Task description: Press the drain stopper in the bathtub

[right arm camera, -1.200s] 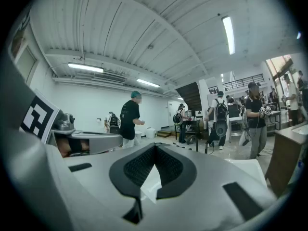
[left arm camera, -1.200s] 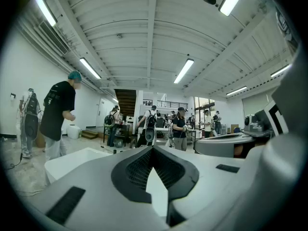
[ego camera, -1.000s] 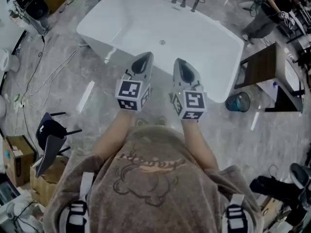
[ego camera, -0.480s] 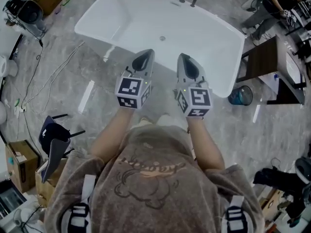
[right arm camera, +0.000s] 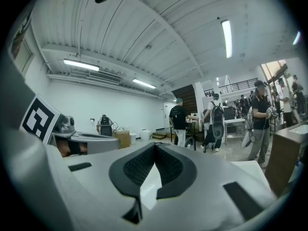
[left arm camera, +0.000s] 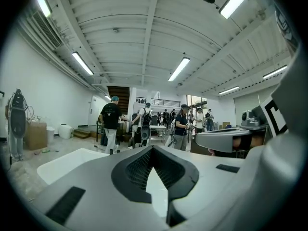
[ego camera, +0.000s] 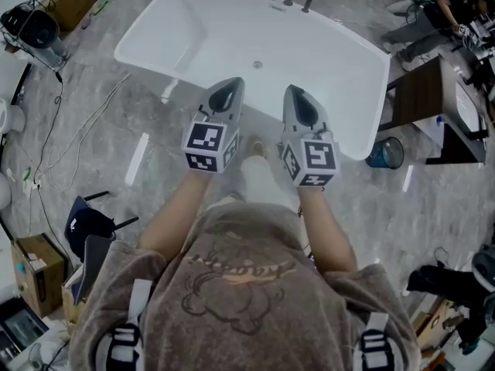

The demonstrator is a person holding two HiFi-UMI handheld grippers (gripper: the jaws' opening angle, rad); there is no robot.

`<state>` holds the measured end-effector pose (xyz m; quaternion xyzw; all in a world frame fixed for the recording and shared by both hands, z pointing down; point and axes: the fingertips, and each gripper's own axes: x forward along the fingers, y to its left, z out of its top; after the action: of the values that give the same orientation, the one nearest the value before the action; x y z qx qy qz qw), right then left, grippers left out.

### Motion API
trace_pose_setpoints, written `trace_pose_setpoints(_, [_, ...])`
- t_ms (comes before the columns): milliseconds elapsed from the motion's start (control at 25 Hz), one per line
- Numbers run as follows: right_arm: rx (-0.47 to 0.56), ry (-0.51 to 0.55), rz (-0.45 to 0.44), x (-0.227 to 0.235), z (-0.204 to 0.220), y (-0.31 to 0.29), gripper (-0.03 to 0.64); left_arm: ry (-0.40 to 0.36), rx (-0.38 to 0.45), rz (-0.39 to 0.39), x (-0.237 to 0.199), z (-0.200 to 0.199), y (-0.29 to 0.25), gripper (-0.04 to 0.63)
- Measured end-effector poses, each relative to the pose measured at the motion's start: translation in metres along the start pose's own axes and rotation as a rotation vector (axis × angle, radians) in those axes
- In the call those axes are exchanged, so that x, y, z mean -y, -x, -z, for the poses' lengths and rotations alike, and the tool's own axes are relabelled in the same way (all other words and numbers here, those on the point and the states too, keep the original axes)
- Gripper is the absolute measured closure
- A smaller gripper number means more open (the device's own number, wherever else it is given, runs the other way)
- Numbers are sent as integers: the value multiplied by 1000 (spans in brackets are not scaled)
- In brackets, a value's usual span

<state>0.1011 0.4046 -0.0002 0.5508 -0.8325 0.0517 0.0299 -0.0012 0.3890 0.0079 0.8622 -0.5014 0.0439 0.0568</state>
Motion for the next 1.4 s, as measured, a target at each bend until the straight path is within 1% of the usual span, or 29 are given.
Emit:
trace_pose_setpoints(360, [-11, -19, 5, 37, 4, -74, 617, -4, 2, 14, -29, -7, -78, 594])
trace_pose_setpoints(680, [-26, -23, -11, 75, -5, -152, 617, 5, 1, 18, -59, -20, -157, 594])
trace_pose_setpoints(1040, [-30, -12, -46, 122, -21, -227, 617, 12, 9, -14, -91, -35, -239, 594])
trace_pose_setpoints(1240, [-36, -7, -79, 135, -21, -261, 617, 3, 18, -36, -112, -42, -271, 594])
trace_pose_setpoints(1400, [-32, 1, -100, 136, -19, -285, 617, -8, 17, -49, -128, -44, -289, 594])
